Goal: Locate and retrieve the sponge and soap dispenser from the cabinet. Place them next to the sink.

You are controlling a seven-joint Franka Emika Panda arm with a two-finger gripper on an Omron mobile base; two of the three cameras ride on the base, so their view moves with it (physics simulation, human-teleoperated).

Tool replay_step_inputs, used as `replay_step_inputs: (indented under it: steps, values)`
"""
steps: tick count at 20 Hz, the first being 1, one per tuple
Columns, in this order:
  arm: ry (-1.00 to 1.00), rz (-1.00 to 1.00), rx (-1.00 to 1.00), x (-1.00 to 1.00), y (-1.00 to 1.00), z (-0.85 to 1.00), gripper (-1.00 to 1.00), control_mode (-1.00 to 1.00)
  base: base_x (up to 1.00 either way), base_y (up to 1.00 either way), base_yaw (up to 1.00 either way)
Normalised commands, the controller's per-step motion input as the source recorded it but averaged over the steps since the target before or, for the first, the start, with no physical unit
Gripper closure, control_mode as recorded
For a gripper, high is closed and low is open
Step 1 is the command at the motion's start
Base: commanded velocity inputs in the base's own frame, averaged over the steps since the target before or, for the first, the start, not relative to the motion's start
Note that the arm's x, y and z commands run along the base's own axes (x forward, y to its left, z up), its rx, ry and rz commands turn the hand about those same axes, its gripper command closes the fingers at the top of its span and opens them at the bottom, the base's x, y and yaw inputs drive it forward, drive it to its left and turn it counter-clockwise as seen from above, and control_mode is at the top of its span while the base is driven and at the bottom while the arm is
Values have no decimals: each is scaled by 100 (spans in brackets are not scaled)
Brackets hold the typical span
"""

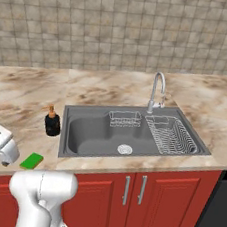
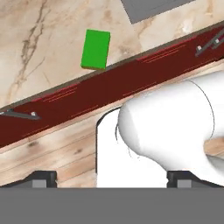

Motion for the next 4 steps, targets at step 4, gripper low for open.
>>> replay_step_inputs:
  steps: [4]
  values:
    - [-11,28,15,-35,-30,15,-100,-100,0,0,0]
